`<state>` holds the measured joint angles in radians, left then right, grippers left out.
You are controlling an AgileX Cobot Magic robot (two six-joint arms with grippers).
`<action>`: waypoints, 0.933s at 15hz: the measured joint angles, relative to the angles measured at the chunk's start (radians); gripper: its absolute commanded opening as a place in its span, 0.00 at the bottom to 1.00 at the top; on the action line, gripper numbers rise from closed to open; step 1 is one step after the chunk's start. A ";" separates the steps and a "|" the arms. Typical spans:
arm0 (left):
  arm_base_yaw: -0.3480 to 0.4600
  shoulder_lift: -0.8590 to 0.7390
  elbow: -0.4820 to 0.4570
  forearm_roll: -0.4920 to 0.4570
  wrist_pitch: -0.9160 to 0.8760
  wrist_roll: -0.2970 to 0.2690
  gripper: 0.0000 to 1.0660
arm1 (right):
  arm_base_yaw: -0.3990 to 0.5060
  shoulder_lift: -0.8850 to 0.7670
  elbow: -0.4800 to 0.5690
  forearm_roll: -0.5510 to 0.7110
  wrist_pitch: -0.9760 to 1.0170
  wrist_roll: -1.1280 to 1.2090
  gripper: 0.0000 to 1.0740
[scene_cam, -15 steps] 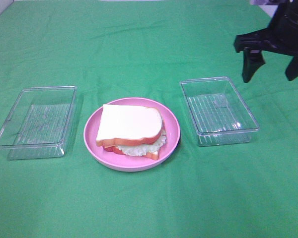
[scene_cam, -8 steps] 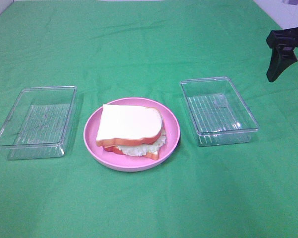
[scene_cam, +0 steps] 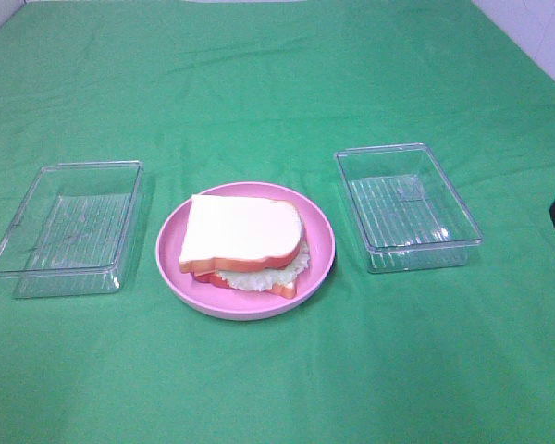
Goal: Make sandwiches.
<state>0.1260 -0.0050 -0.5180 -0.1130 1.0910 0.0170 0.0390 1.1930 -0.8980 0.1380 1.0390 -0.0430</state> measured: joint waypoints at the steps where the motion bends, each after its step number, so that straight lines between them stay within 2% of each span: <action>1: 0.000 0.000 0.000 0.000 0.000 0.000 0.92 | 0.000 -0.098 0.069 0.000 -0.020 0.000 0.75; 5: 0.000 0.000 0.000 0.000 0.000 0.000 0.92 | 0.000 -0.470 0.271 -0.025 -0.040 0.001 0.75; 8: 0.000 0.000 0.000 -0.001 0.000 0.000 0.92 | 0.000 -0.742 0.377 -0.038 -0.041 0.005 0.75; 11: 0.000 0.000 0.000 -0.002 0.000 0.000 0.92 | 0.000 -1.003 0.416 -0.048 -0.034 0.013 0.75; 14: 0.000 0.000 0.000 -0.003 0.000 0.000 0.92 | 0.000 -1.160 0.417 -0.063 -0.018 0.028 0.75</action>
<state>0.1260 -0.0050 -0.5180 -0.1160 1.0910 0.0170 0.0390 0.0330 -0.4810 0.0750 1.0210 -0.0150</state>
